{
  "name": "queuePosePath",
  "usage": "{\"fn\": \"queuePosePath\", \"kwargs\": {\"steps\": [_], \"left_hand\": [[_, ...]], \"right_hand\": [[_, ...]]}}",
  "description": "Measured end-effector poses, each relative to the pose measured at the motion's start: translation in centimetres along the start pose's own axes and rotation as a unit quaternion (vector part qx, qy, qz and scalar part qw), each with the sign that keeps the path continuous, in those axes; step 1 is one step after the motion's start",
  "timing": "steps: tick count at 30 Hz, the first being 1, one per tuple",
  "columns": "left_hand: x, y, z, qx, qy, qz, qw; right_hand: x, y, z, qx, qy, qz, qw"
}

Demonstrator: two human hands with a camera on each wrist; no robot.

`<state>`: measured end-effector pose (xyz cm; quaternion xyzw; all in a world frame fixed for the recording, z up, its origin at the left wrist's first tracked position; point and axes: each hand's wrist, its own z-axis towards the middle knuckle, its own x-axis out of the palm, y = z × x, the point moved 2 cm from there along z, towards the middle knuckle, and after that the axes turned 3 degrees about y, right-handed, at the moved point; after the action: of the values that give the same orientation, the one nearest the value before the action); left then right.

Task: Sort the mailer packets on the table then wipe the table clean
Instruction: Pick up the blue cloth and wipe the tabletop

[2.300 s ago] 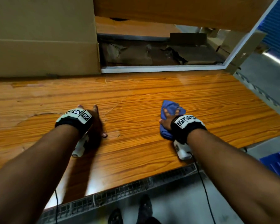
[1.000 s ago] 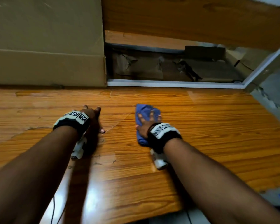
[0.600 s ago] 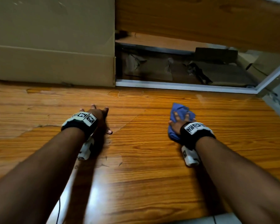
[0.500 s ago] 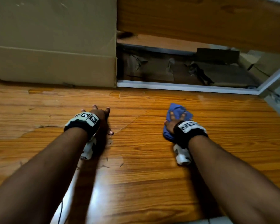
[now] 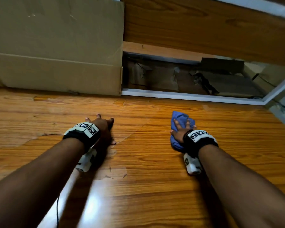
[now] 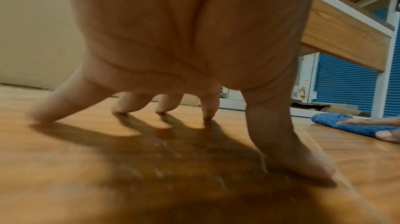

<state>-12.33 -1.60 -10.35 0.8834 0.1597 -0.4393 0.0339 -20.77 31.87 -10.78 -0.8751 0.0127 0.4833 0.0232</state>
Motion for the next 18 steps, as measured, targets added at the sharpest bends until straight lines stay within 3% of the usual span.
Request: {"fn": "queuePosePath", "kwargs": {"steps": [2,4,7,11,16,18], "left_hand": [[-0.9,0.3,0.4,-0.005,-0.018,0.004,1.0],[-2.1,0.4,0.8,-0.021,-0.028,-0.008,0.999],[-2.5,0.1,1.9,-0.022,0.007,-0.015,1.0],[-2.3,0.3,3.3,-0.032,0.035,-0.012,0.999],[-2.5,0.2,3.7,-0.034,0.047,-0.007,0.998],[-2.6,-0.1,3.7,-0.043,0.052,0.003,0.998]], "right_hand": [[0.1,2.3,-0.8,-0.025,0.002,-0.014,1.0],[1.4,7.2,-1.4,-0.103,0.005,-0.046,0.994],[3.6,14.1,-4.0,-0.187,0.012,-0.072,0.98],[2.2,12.9,-1.9,-0.234,-0.005,-0.133,0.963],[-2.0,3.4,4.8,-0.032,-0.006,-0.066,0.997],[-3.1,3.5,4.9,-0.013,0.004,-0.048,0.999]]}}
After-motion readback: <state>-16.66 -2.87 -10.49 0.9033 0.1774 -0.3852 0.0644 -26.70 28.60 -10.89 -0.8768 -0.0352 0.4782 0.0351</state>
